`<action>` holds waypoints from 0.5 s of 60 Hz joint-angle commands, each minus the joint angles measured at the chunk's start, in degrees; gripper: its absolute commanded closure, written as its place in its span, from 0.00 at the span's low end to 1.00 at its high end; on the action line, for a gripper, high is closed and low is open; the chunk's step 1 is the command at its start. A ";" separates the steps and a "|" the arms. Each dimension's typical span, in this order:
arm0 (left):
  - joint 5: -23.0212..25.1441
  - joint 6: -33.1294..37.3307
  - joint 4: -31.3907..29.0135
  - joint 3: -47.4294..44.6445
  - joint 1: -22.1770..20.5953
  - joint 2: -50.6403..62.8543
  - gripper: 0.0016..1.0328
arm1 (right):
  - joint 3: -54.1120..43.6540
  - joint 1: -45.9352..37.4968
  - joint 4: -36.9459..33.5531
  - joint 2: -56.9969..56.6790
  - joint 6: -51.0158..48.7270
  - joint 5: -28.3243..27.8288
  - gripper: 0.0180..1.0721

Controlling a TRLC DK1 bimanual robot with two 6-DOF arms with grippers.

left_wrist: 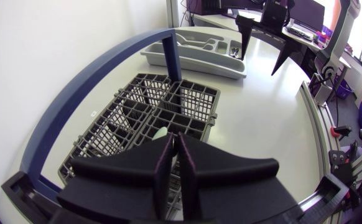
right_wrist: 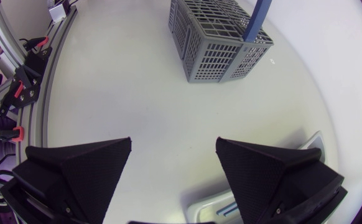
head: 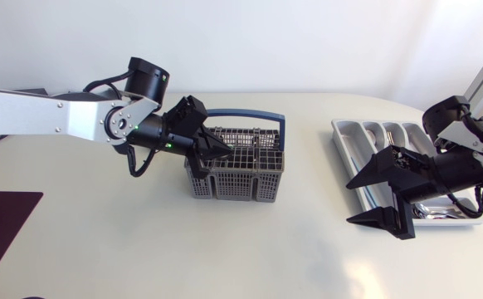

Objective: Transfer all utensils from the basket to the drawer tray.

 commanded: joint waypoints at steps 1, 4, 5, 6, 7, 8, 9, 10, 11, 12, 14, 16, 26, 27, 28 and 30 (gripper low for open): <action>-0.05 -0.66 -2.47 0.95 0.64 2.61 0.93 | -1.45 -0.34 0.18 0.13 0.63 0.21 0.07; -0.05 -0.83 -3.35 1.83 0.64 3.31 0.95 | -1.45 -0.34 0.18 0.13 0.63 0.21 0.07; -0.05 -1.01 -3.70 2.18 0.64 3.58 0.95 | -1.45 -0.34 0.18 0.13 0.63 0.21 0.07; -0.05 -1.01 -4.58 2.88 0.64 4.02 0.95 | -1.54 -0.34 0.18 0.13 0.63 0.21 0.07; -0.05 -1.01 -5.11 3.23 0.73 4.11 0.95 | -1.54 -0.34 0.18 0.04 0.63 0.21 0.07; -0.05 -1.01 -5.99 4.11 0.73 4.63 0.97 | -1.54 -0.34 0.18 0.04 0.63 0.21 0.07; 0.04 -1.01 -6.60 4.64 0.73 4.81 0.97 | -1.54 -0.34 0.18 0.04 0.63 0.21 0.07; 0.04 -1.10 -7.13 5.08 0.82 5.16 0.97 | -1.54 -0.34 0.18 0.04 0.63 0.21 0.07; 0.04 -1.19 -7.57 5.61 0.82 5.42 0.97 | -1.54 -0.34 0.18 -0.04 0.63 0.21 0.07; 0.04 -1.27 -7.92 5.78 0.82 5.60 0.97 | -1.54 -0.34 0.09 -0.04 0.63 0.21 0.07; 0.13 -1.36 -8.36 6.31 0.82 5.95 0.97 | -1.54 -0.34 0.09 -0.13 0.63 0.21 0.07; 0.13 -1.45 -8.98 6.84 0.82 6.30 0.97 | -1.71 -0.34 0.18 -0.39 0.63 0.21 0.07; 1.09 -3.38 -10.38 7.81 0.82 6.74 0.97 | -2.15 -0.34 0.26 -0.57 0.54 0.21 0.07; 1.27 -3.65 -10.38 7.81 0.82 6.57 0.97 | -2.24 -0.34 0.26 -0.57 0.54 0.21 0.07; 1.45 -3.73 -10.38 7.81 0.82 6.48 0.97 | -2.33 -0.34 0.26 -0.66 0.54 0.21 0.07; 1.80 -4.35 -10.38 7.89 0.99 6.13 0.97 | -2.42 -0.43 0.26 -0.75 0.36 0.21 0.07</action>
